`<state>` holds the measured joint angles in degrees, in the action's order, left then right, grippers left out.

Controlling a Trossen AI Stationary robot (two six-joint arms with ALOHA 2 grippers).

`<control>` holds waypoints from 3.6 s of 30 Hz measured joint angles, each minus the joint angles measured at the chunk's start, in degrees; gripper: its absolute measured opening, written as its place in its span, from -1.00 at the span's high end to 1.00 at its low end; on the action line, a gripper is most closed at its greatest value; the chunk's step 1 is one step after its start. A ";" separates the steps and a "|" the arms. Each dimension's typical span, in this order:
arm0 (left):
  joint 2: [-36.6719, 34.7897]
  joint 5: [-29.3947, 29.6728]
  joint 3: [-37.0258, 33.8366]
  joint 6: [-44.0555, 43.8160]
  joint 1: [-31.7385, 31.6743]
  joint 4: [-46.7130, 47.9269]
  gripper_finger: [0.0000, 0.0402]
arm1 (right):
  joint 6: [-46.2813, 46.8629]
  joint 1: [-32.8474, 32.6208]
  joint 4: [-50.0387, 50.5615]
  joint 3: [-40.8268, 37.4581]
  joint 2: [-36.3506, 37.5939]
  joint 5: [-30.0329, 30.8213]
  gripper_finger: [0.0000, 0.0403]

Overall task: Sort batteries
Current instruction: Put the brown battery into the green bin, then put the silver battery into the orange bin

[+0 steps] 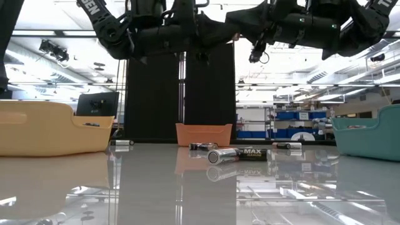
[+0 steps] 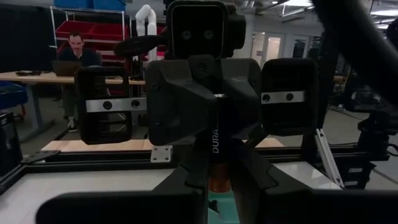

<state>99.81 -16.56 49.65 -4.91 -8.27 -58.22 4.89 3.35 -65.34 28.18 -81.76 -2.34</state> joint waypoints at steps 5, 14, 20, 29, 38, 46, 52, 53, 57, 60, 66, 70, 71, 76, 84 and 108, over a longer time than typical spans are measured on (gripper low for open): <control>0.00 0.00 0.00 0.32 0.00 0.04 0.71 | -0.05 -0.10 0.29 0.00 0.19 0.08 0.71; -0.09 4.63 0.17 8.76 -0.23 4.90 0.17 | -0.58 -1.01 16.18 2.43 8.86 1.96 0.71; -3.42 6.36 -0.07 12.46 -1.40 10.44 0.13 | 0.50 -5.79 47.18 10.46 16.07 8.21 0.71; -11.62 8.06 -0.13 16.85 -2.60 20.67 0.12 | 20.25 -15.71 97.07 23.19 15.18 14.25 0.71; -14.10 9.97 -0.17 16.78 -2.67 24.28 0.12 | 29.26 -21.78 114.49 20.98 9.80 6.87 0.71; -14.10 10.97 -0.17 16.68 -2.67 24.33 0.12 | 24.67 -22.16 113.82 18.28 3.09 4.85 0.71; -14.08 10.97 -0.17 16.56 -2.67 25.48 0.12 | 22.21 -22.16 112.57 18.18 -1.55 4.68 0.71; -14.08 10.99 -0.17 16.55 -2.67 25.60 0.12 | 22.02 -22.16 112.37 18.18 -2.21 4.65 0.71; -14.08 10.99 -0.17 16.55 -2.67 25.77 0.12 | 20.86 -22.16 110.90 18.18 -4.45 4.54 0.71; -14.05 10.99 -0.17 16.56 -2.67 26.28 0.12 | 20.10 -22.16 110.15 18.18 -6.13 4.31 0.71; -14.04 10.99 -0.17 16.57 -2.67 27.09 0.12 | 18.91 -22.16 110.03 18.30 -8.70 4.18 0.71; -14.03 10.99 -0.17 16.57 -2.67 27.75 0.12 | 18.91 -22.16 109.96 18.38 -8.87 4.17 0.69; -14.03 10.99 -0.17 16.57 -2.67 28.01 0.12 | 18.91 -22.16 110.05 18.32 -8.63 4.17 0.65; -14.03 11.01 -0.17 16.38 -2.67 29.30 0.12 | 19.44 -22.13 110.62 18.18 -7.82 4.17 0.41; -14.03 11.65 -0.17 14.73 -2.67 34.14 0.12 | 19.73 -22.62 114.63 19.80 -7.77 2.68 0.29; -14.95 13.77 -20.37 10.72 -2.12 7.38 0.86 | -9.20 -12.75 108.77 33.97 -7.69 6.13 0.86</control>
<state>84.86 -2.79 29.28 5.81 -10.39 -50.84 -4.31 -9.40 43.43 62.15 -89.45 3.79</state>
